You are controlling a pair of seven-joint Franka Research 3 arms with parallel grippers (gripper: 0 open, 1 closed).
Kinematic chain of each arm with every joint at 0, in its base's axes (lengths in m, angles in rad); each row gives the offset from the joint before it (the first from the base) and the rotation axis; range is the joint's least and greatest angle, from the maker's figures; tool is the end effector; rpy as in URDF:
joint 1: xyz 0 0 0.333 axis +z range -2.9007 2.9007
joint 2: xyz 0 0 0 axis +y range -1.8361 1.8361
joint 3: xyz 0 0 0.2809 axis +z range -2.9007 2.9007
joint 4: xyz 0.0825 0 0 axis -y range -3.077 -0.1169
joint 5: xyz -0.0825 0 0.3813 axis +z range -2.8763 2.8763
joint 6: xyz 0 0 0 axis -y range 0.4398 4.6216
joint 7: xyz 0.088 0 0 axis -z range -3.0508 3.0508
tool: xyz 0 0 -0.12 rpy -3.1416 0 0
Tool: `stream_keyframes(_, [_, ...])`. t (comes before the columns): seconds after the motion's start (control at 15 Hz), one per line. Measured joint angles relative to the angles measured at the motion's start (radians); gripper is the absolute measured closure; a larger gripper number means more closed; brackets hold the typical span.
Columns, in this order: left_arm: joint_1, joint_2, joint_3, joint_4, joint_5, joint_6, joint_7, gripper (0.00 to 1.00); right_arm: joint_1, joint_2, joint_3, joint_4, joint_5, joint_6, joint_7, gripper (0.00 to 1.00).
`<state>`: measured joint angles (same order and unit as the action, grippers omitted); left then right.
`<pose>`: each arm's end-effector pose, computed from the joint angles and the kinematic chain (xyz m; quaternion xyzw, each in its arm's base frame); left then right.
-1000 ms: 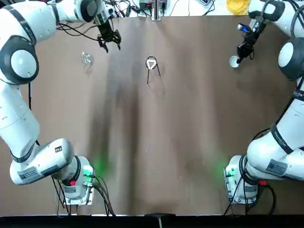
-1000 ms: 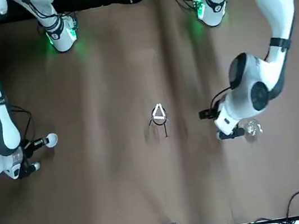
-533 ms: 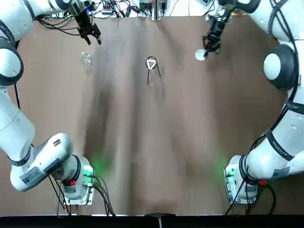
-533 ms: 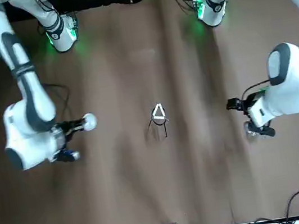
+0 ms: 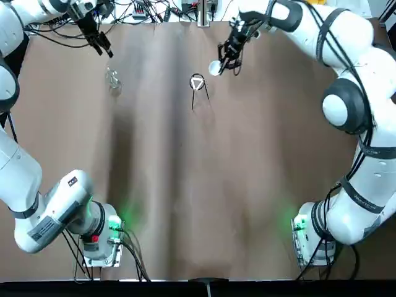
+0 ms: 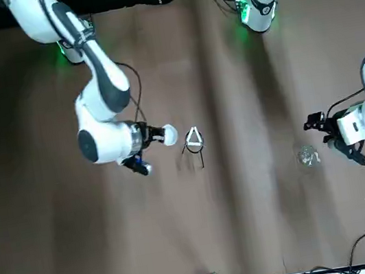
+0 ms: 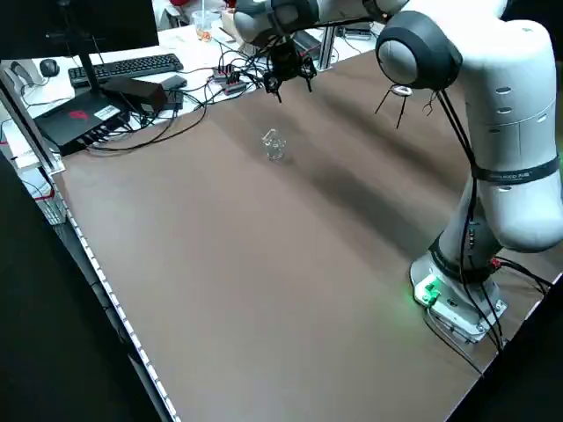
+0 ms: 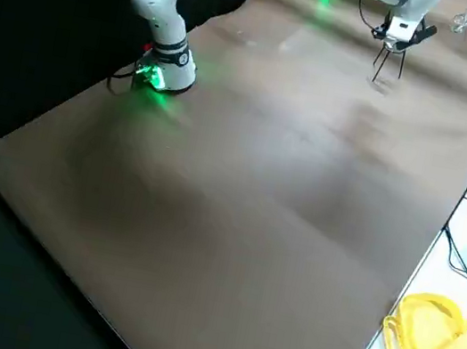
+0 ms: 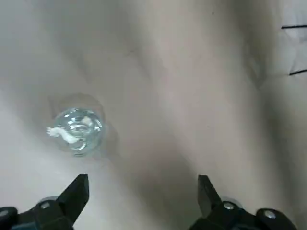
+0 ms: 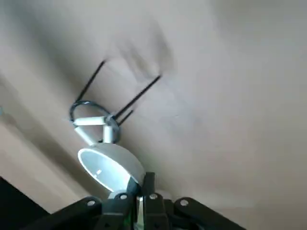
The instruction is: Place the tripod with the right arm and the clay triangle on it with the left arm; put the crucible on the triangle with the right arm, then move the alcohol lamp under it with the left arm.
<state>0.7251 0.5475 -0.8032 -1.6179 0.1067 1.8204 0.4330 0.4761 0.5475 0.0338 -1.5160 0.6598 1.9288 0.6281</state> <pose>0.6278 0.0103 0.3305 0.9542 -0.2471 -0.0610 0.1572 0.5627 0.3687 0.3076 -0.9313 0.1907 0.2174 0.2213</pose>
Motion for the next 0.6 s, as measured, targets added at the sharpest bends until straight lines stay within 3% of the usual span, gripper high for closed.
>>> stream_keyframes(0.33, [0.038,0.024,0.015,0.032,-0.002,0.030,0.199,0.00,0.091,0.055,-0.002,0.000,0.067,0.136,0.012,0.94])
stream_keyframes(0.6, [0.086,0.091,0.085,0.049,-0.146,0.108,0.583,0.00,0.108,0.072,-0.002,0.000,0.070,0.191,0.012,0.94])
